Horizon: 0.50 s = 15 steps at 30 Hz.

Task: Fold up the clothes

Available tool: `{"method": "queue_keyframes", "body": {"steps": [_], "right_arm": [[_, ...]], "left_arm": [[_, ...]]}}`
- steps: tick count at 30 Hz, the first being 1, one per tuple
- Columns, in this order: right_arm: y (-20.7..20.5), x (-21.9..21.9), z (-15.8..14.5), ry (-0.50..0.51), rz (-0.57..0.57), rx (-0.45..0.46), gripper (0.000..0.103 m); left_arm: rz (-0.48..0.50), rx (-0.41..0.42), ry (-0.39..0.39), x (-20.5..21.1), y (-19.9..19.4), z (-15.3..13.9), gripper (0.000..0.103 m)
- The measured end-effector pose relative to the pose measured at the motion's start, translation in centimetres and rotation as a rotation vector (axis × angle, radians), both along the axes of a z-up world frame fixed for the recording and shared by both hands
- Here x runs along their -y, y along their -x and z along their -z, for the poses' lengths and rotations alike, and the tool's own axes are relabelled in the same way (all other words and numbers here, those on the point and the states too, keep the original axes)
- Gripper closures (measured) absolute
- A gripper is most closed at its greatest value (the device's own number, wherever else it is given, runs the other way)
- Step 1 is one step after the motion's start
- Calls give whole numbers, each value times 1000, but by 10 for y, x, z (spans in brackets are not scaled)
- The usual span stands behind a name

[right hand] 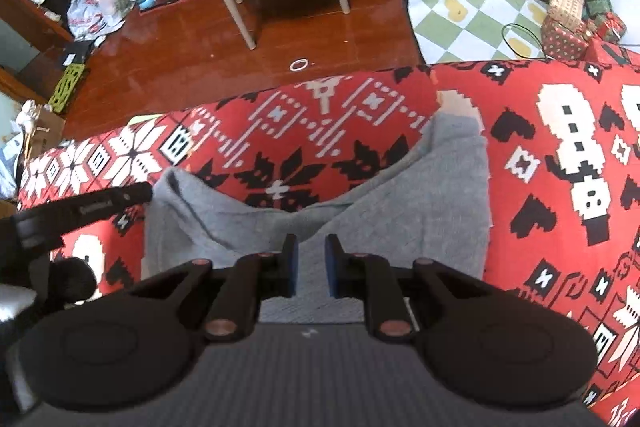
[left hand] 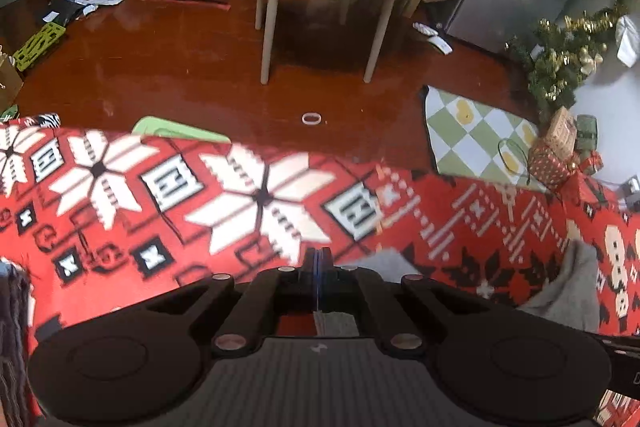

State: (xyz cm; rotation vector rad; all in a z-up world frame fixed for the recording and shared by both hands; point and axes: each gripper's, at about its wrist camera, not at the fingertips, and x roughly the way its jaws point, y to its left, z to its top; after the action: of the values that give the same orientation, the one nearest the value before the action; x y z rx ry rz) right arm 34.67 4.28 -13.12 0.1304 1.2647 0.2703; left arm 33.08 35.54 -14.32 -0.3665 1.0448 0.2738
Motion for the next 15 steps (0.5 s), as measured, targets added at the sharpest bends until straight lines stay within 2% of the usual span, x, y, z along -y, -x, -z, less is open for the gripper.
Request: {"method": "queue_keyframes", "body": {"steps": [2, 6, 9, 15], "right_arm": [[-2, 5, -1, -7, 15, 2, 86], [-6, 12, -8, 7, 5, 33, 86], [-13, 24, -9, 25, 36, 46, 86], [-34, 52, 0, 61, 117, 55, 86]], "left_arm": [[-11, 14, 30, -5, 1, -6, 103], [66, 9, 116, 5, 2, -16, 103], [100, -21, 112, 17, -2, -7, 103], [63, -40, 97, 21, -20, 10, 103]]}}
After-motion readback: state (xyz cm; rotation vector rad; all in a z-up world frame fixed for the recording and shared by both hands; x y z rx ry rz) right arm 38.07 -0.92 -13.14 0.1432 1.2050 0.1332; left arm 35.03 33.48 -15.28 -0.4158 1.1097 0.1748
